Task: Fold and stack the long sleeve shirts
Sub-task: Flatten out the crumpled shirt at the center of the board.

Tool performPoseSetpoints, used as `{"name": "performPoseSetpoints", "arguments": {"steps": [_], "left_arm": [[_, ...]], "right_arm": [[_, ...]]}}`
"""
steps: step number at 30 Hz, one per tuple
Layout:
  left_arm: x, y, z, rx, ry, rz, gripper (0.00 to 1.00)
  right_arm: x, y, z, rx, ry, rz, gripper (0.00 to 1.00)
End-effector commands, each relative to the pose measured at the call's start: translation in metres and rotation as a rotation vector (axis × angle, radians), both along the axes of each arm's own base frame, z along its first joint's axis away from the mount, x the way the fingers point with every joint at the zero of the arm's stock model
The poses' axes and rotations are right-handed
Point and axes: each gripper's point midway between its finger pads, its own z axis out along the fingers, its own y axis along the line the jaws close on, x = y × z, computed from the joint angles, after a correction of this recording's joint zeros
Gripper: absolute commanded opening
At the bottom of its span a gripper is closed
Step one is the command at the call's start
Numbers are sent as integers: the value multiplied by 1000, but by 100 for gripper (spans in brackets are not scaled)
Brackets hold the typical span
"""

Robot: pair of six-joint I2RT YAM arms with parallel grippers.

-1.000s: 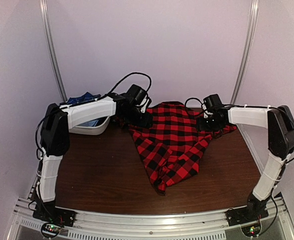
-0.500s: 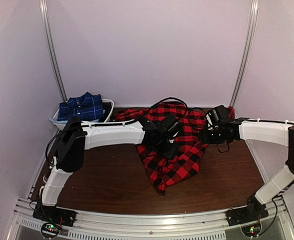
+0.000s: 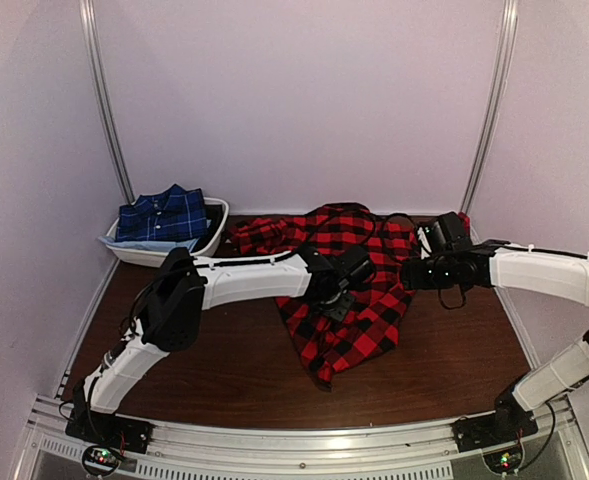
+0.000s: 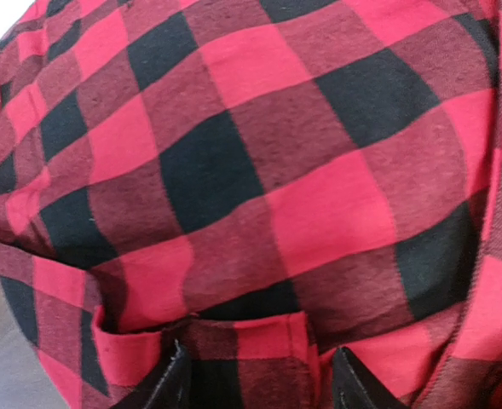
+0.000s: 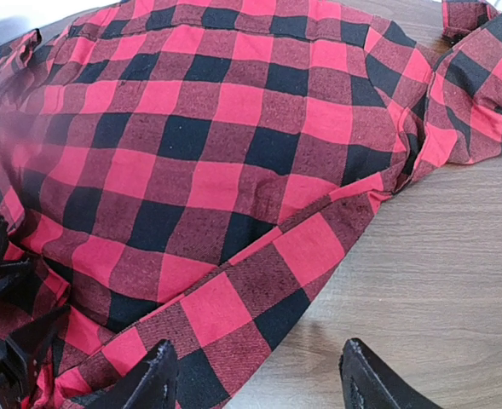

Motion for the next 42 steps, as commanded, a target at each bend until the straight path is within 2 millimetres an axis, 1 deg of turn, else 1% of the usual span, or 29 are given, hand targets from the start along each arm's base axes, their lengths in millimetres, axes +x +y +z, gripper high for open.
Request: {"name": "performPoseSetpoints", "arguments": {"steps": [1,2,4,7,9,11,12,14,18,20,22,23,26,27,28,29,32,33,37,42], "left_arm": [[14,16,5,41,-47,59,52],[14,16,6,40,-47,58,46],[15,18,8,38,-50,59,37],[14,19,16,23,-54,64,22],[13,23,26,7,-60,79,15],[10,31,32,-4,-59,94,7],[9,35,44,-27,-64,102,6],[4,44,57,-55,-65,121,5],[-12,70,84,-124,-67,170,5],[-23,85,90,-159,-52,192,5],[-34,100,89,-188,-28,224,5],[-41,110,85,-189,-14,240,5],[-60,138,68,-188,26,287,5],[-67,147,59,-183,45,296,5],[-70,148,59,-205,53,292,5],[-75,150,56,-217,65,288,6],[-76,143,55,-239,83,274,7],[-76,141,55,-244,86,270,8],[-74,131,56,-278,92,254,11],[-68,136,58,-285,88,267,14]], "right_arm": [[-5,4,0,9,-7,-1,67],[-5,5,-1,10,-6,1,67],[-6,8,-2,10,-3,9,67],[-8,14,-4,7,1,22,67],[-10,17,-6,4,4,31,67],[-12,21,-8,0,9,40,67],[-14,23,-10,-2,13,47,67],[-16,29,-10,-5,13,60,67],[-22,40,-10,-5,9,85,67],[-26,48,-10,-3,9,102,68],[-30,57,-10,-3,12,125,68],[-32,61,-11,-6,13,136,68],[-40,74,-13,-15,18,169,68],[-42,78,-13,-15,18,178,68],[-44,82,-14,-17,19,188,68],[-45,85,-14,-17,20,194,69],[-40,94,-15,12,12,202,70],[-38,101,-13,35,9,215,70],[-33,134,-22,132,46,283,69],[-18,163,-33,211,71,315,67]]}}
